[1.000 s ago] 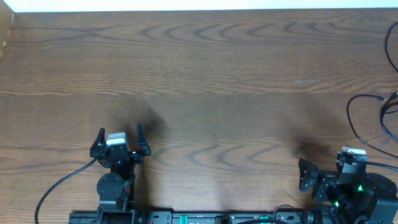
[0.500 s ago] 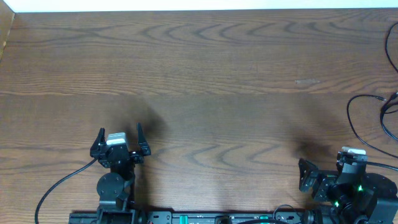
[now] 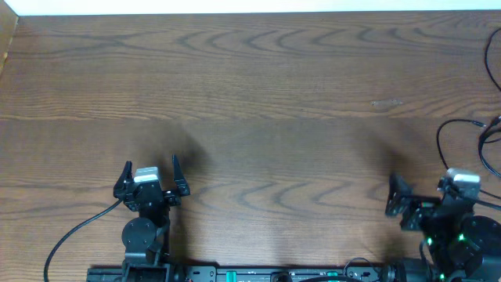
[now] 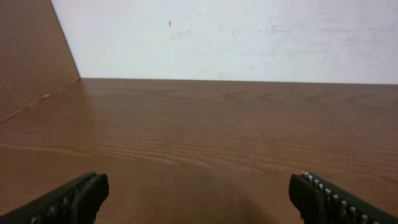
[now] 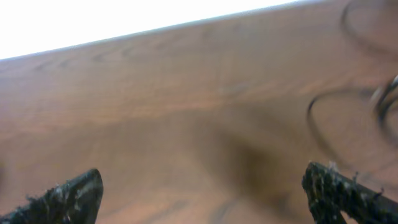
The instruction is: Untangle cables
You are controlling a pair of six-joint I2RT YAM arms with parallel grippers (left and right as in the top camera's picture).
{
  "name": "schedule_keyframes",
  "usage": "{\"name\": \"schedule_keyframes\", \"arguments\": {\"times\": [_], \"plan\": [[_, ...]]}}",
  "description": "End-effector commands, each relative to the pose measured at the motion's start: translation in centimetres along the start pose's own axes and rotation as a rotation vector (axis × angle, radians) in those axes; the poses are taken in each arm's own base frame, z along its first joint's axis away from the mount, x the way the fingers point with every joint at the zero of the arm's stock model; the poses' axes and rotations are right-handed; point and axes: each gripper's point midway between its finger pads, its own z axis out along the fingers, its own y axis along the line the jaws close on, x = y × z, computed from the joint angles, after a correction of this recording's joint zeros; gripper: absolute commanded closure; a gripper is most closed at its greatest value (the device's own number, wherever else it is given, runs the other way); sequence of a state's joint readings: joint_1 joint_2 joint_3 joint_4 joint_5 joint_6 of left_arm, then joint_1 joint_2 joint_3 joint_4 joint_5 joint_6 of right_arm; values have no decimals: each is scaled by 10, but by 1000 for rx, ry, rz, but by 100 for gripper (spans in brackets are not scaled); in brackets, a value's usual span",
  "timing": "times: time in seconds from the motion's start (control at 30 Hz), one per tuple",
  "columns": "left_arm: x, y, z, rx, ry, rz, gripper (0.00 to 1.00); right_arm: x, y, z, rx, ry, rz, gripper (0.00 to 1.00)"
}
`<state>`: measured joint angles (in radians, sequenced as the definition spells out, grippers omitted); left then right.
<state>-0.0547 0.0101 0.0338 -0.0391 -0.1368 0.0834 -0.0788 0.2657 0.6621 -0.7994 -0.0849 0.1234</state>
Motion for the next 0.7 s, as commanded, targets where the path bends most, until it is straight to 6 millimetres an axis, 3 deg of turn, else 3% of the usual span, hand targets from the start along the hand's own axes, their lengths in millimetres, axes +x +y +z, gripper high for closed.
{"name": "schedule_keyframes", "arguments": {"times": [0.0,0.3,0.67], "plan": [[18,2,2,-12,43,21,2,8,-12,14,60,-19,-96,1],[18,2,2,-12,43,21,2,37,-20,56,55,-151,-134,1],[18,2,2,-12,43,22,2,58,-24,75,52,-249,-165,1]]}}
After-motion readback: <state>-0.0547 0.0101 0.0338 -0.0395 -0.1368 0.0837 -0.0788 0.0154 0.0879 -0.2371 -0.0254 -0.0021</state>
